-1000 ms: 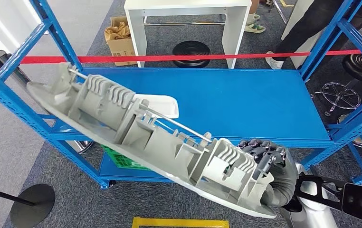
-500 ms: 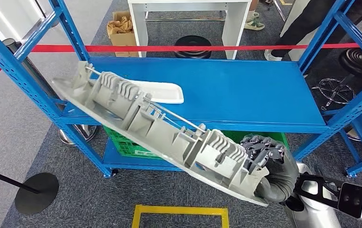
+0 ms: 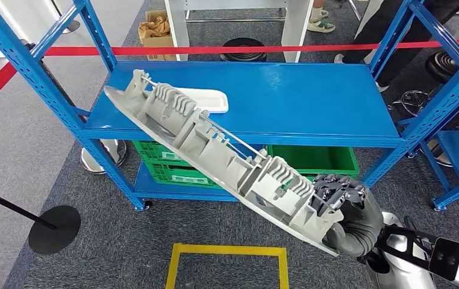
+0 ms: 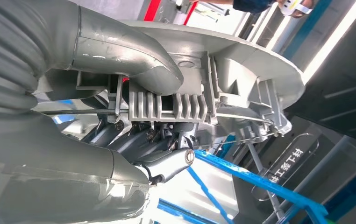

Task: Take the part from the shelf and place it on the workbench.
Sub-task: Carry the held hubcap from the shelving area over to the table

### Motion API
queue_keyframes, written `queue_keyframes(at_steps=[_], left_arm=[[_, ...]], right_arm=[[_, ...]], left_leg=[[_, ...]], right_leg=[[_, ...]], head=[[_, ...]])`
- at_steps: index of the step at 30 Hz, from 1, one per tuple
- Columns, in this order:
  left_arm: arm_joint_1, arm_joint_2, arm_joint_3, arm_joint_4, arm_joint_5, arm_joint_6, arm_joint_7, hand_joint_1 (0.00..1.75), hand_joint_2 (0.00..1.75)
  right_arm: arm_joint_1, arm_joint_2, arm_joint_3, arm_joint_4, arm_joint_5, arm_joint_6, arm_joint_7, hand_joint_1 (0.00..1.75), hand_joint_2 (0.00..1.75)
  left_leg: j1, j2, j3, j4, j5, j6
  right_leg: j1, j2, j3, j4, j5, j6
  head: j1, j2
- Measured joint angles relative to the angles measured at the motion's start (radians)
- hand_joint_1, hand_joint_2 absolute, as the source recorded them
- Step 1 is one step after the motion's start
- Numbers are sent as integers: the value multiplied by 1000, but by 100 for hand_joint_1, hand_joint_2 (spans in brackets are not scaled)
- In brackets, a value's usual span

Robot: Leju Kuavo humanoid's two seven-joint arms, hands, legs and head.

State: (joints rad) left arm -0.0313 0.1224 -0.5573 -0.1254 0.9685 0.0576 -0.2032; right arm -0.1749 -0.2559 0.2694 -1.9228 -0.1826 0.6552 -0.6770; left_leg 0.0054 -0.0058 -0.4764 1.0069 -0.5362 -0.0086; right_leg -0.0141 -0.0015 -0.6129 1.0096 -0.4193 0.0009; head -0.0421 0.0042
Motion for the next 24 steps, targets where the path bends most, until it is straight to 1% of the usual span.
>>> queue_keyframes(at_steps=[1,2,3,4,5,6,7,8,9,10,11,12,13,14,15,16,17,18,19,20,21,22,23,24], left_arm=[[-2,-2,-2,0,2,-2,-5,0,0],[-2,-5,-3,0,6,-5,-10,0,0],[-2,-8,-4,0,10,-6,-15,0,0],[-3,-10,-6,0,12,-7,-20,0,0],[-3,-13,-8,0,14,-8,-23,0,0],[-4,-15,-9,0,16,-8,-25,0,0],[-4,-17,-10,0,17,-7,-26,0,0],[-4,-19,-10,0,19,-4,-24,0,0],[-4,-21,-11,0,21,-1,-21,0,0],[-3,-23,-11,0,24,4,-16,0,0],[-3,-25,-11,0,29,11,-11,0,0],[-3,-26,-11,0,34,17,-5,0,0],[-3,-27,-11,0,40,24,0,0,0],[-3,-28,-11,0,46,30,3,0,0],[-3,-29,-10,0,51,34,6,0,0],[-3,-29,-10,0,54,37,6,0,0],[-4,-29,-10,0,56,39,6,0,0],[-4,-29,-10,0,58,40,6,0,0],[-5,-30,-10,0,58,41,6,0,0],[-5,-30,-10,0,59,42,6,0,0],[-5,-30,-10,0,60,44,5,0,0],[-5,-30,-10,0,62,48,5,0,0],[-5,-30,-10,0,65,52,4,0,0],[-5,-31,-10,0,68,55,3,0,0]], right_arm=[[2,2,-4,-1,10,5,-5,175,175],[4,5,-8,-1,20,11,-8,175,175],[5,7,-11,-2,29,18,-10,175,175],[6,10,-14,-2,36,25,-11,175,175],[6,11,-17,-2,40,32,-11,175,175],[6,12,-20,-2,42,38,-12,175,175],[7,12,-24,-2,40,44,-13,175,175],[9,12,-28,-2,37,49,-14,175,175],[11,12,-32,-2,33,53,-15,175,175],[14,12,-35,-2,29,56,-16,175,175],[16,12,-38,-2,27,60,-17,175,175],[17,13,-41,-2,25,63,-17,175,175],[17,13,-44,-2,24,66,-17,175,175],[16,13,-47,-2,22,70,-17,175,175],[14,14,-49,-2,21,73,-17,175,175],[12,15,-52,-2,18,75,-17,175,175],[10,16,-54,-1,16,77,-16,175,175],[8,16,-56,0,13,77,-17,175,175],[5,17,-58,1,12,77,-17,175,175],[2,18,-59,3,12,76,-17,175,175],[-1,20,-59,5,13,73,-17,175,175],[-4,22,-59,7,17,67,-17,175,175],[-7,23,-59,10,24,58,-17,175,175],[-10,23,-59,12,30,48,-17,175,175]], left_leg=[[-3,-2,19,-33,-7,6],[-7,-3,19,-45,-7,13],[-7,0,10,-44,1,22],[-6,3,1,-44,10,32],[-5,6,-11,-46,21,41],[-4,9,-23,-47,31,49],[-5,12,-36,-47,41,54],[-7,15,-49,-47,51,56],[-8,19,-62,-46,60,57],[-9,24,-73,-45,70,57],[-10,30,-83,-43,78,55],[-10,36,-92,-40,85,53],[-11,43,-99,-35,90,51],[-13,50,-106,-30,94,47],[-14,56,-112,-25,97,42],[-15,64,-116,-21,101,37],[-16,71,-120,-19,106,31],[-16,76,-123,-18,108,24],[-15,70,-128,-12,102,17],[-13,56,-136,8,82,9],[-11,38,-151,48,49,2],[-9,21,-173,107,8,-4],[-8,12,-199,176,-31,-7],[-8,9,-219,233,-55,-9]], right_leg=[[0,-1,-3,-1,9,7],[-1,-1,-5,-3,18,14],[-3,-1,-8,-3,21,20],[-5,-1,-15,5,10,26],[-6,0,-26,29,-19,30],[-7,0,-42,74,-64,33],[-7,0,-60,135,-114,36],[-6,0,-77,203,-152,39],[-6,0,-86,262,-165,40],[-6,0,-84,295,-155,41],[-6,-1,-64,292,-129,39],[-6,-4,-27,252,-99,36],[-4,-15,25,182,-83,33],[-2,-27,76,106,-81,29],[1,-37,113,45,-89,25],[4,-42,133,5,-103,19],[6,-37,135,-11,-110,12],[5,-30,130,-15,-110,3],[3,-24,125,-19,-108,-6],[1,-19,119,-19,-101,-15],[-1,-15,113,-20,-94,-22],[-1,-11,107,-19,-88,-25],[-1,-6,100,-19,-82,-27],[0,0,93,-18,-76,-26]], head=[[0,0],[1,0],[0,0],[0,0],[2,0],[4,0],[7,0],[9,0],[9,0],[9,0],[9,0],[9,0],[9,0],[9,0],[9,0],[9,0],[8,0],[9,0],[8,0],[7,0],[6,0],[4,0],[3,0],[3,0]])
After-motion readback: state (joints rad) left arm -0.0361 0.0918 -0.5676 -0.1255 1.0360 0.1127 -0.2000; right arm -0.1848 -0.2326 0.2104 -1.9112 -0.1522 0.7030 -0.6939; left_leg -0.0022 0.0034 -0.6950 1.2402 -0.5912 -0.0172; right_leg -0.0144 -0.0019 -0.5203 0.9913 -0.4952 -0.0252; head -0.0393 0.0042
